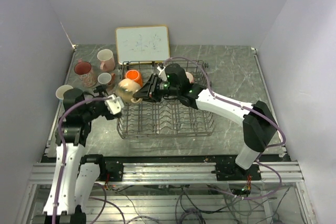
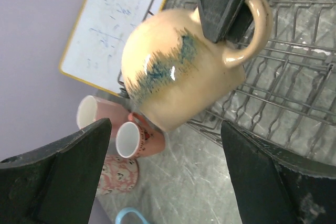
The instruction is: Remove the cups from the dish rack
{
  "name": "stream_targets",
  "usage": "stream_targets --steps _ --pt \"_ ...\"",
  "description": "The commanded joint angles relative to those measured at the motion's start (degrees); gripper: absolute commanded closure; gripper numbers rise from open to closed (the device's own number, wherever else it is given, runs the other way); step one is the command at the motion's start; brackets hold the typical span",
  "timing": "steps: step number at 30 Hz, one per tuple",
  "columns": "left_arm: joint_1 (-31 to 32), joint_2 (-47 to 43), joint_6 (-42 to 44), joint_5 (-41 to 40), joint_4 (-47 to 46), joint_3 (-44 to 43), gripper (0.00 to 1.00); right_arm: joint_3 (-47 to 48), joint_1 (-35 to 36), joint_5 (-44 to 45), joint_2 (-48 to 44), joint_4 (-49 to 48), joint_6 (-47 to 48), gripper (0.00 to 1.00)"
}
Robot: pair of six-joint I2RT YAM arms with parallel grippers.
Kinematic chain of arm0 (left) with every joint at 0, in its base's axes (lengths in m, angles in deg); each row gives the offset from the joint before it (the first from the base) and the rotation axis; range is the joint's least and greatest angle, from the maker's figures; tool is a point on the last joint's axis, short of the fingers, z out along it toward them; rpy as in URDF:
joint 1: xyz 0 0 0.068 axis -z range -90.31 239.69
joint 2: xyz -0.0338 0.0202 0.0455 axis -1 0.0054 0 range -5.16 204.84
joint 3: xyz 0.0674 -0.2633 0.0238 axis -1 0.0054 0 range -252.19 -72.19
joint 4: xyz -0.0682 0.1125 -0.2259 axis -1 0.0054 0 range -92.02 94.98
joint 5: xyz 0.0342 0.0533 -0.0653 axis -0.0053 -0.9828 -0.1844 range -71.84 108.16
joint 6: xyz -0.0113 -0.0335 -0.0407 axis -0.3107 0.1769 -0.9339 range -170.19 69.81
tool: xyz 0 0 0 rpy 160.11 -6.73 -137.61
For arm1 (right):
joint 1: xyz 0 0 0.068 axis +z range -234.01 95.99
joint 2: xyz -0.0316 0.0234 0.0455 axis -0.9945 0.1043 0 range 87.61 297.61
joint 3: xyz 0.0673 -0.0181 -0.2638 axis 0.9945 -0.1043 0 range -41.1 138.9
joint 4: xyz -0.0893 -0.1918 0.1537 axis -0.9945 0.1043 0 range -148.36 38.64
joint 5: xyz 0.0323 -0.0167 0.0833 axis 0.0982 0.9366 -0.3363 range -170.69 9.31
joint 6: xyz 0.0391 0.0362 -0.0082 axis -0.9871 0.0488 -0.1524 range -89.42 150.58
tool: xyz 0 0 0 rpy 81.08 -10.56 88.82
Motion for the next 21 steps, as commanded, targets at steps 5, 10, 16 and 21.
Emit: stream_targets --steps 5,10,16,21 --pt "0.3 -11.1 6.9 -1.0 -11.0 7.3 0.06 -2.3 0.2 -11.7 -1.5 -26.3 -17.2 1.00" --pt "0.3 -11.4 5.3 -1.8 -16.4 8.6 0.08 -3.2 0.9 -13.5 -1.3 -29.8 -20.6 1.00" --pt "0.3 -8.9 3.1 -1.8 -16.8 5.3 0.19 -3.7 2.4 -14.6 -0.5 -30.8 -21.8 1.00" --pt "0.3 -8.7 4.2 -1.7 -15.4 4.4 0.25 -2.6 3.5 -16.3 1.8 -34.6 -24.9 1.00"
